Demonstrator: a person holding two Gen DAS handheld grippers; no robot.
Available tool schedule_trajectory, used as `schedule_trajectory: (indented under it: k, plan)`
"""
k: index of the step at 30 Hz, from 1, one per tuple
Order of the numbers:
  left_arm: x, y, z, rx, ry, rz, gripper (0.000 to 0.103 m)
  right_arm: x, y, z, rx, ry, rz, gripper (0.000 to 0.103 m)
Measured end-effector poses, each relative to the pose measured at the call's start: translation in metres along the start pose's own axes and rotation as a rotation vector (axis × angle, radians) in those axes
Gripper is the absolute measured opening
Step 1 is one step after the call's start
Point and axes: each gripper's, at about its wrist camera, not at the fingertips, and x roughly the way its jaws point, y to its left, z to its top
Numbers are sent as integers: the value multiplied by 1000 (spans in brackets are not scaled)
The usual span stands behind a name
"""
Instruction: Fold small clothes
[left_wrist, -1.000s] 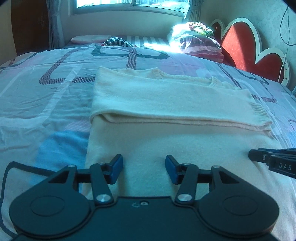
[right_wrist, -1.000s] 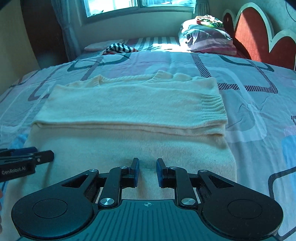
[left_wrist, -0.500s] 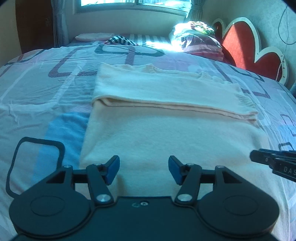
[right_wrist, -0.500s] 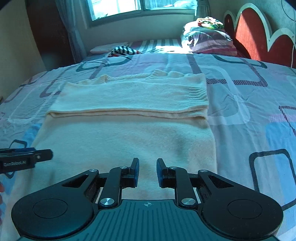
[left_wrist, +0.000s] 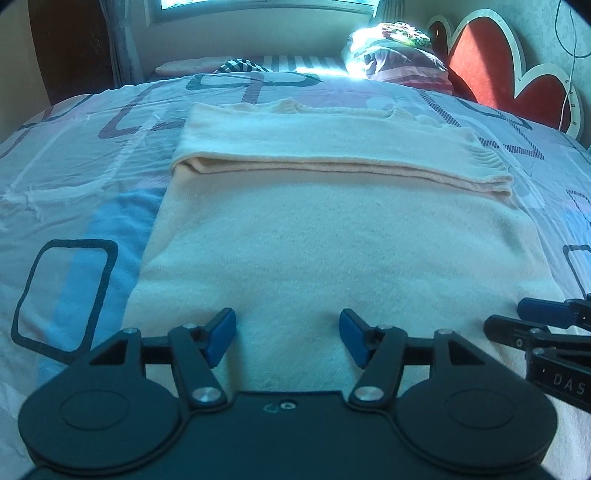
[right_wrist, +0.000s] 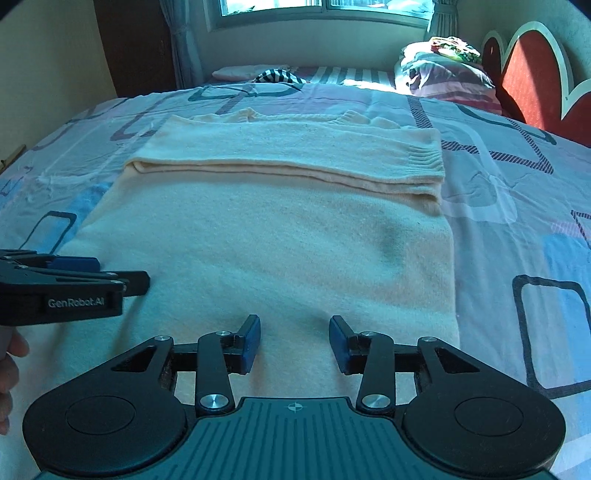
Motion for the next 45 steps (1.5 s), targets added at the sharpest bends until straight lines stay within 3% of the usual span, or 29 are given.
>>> schedule_trajectory:
  k: [6, 10, 16, 23, 36, 40, 45]
  plan:
    - [-6, 0, -8, 38, -2, 17, 63, -15, -13, -14, 48, -1, -58, 41]
    - [-18, 9, -15, 23, -8, -11, 63, -35, -4, -22, 82, -26, -53, 41]
    - [-50, 22, -46, 70, -26, -84, 63, -63, 48, -39, 60, -54, -3, 41]
    - [-69, 33, -90, 160, -16, -108, 65, -62, 89, -75, 20, 10, -20, 41]
    - [-104, 94, -123, 102, -3, -91, 66, -119, 50, -122, 118, 11, -203, 43]
    - [-106, 108, -131, 68, 30, -128, 65, -130, 43, -137, 145, 17, -251, 54]
    - [-110, 113, -141, 45, 49, -170, 63, -139, 32, -151, 190, 30, -282, 55]
